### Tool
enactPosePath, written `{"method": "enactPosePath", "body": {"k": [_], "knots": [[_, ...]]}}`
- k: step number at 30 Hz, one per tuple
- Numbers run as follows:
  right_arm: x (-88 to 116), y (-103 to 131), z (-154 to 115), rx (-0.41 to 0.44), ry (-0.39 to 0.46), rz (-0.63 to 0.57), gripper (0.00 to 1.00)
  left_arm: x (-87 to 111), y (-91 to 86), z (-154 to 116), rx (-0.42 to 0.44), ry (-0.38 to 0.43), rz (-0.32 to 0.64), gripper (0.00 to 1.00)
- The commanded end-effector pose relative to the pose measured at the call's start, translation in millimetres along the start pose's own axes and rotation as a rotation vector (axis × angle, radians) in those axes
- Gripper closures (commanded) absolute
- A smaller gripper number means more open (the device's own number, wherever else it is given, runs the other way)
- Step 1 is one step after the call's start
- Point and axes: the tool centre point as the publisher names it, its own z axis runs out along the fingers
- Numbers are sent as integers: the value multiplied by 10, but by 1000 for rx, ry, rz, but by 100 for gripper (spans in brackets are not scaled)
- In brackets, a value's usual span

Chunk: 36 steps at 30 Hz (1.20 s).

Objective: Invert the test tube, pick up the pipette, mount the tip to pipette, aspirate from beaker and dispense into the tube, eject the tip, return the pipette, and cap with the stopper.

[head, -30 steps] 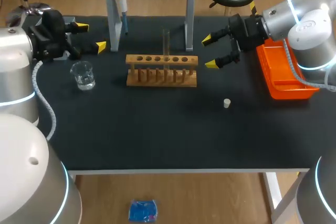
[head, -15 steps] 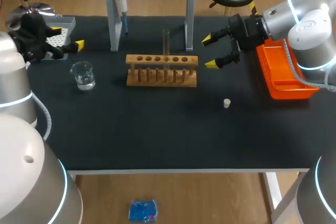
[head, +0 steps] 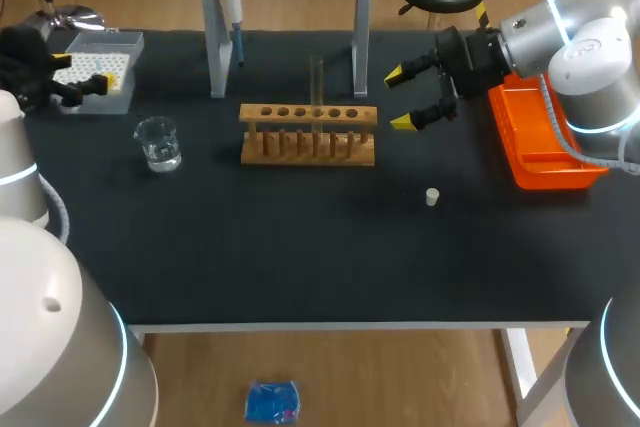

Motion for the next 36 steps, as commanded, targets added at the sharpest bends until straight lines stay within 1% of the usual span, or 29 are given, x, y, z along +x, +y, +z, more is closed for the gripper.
{"method": "enactPosePath", "body": {"k": [1,3,7,15,19,23,28,36], "knots": [[2,9,-14,4,2,1,0,-188,29,165,-11,-6,-11,0],[2,9,-14,4,2,1,0,-261,52,215,-20,-22,-18,0],[2,9,-14,4,2,1,0,-398,78,331,-34,-80,-38,0],[2,9,-14,4,2,1,0,-604,117,580,-53,-144,-74,0],[2,9,-14,4,2,1,0,-715,153,661,-65,-195,-103,0],[2,9,-14,4,2,1,0,-801,203,717,-74,-225,-112,0],[2,9,-14,4,2,1,0,-890,237,792,-72,-244,-120,0],[2,9,-14,4,2,1,0,-950,261,948,-78,-264,-126,0]]}}
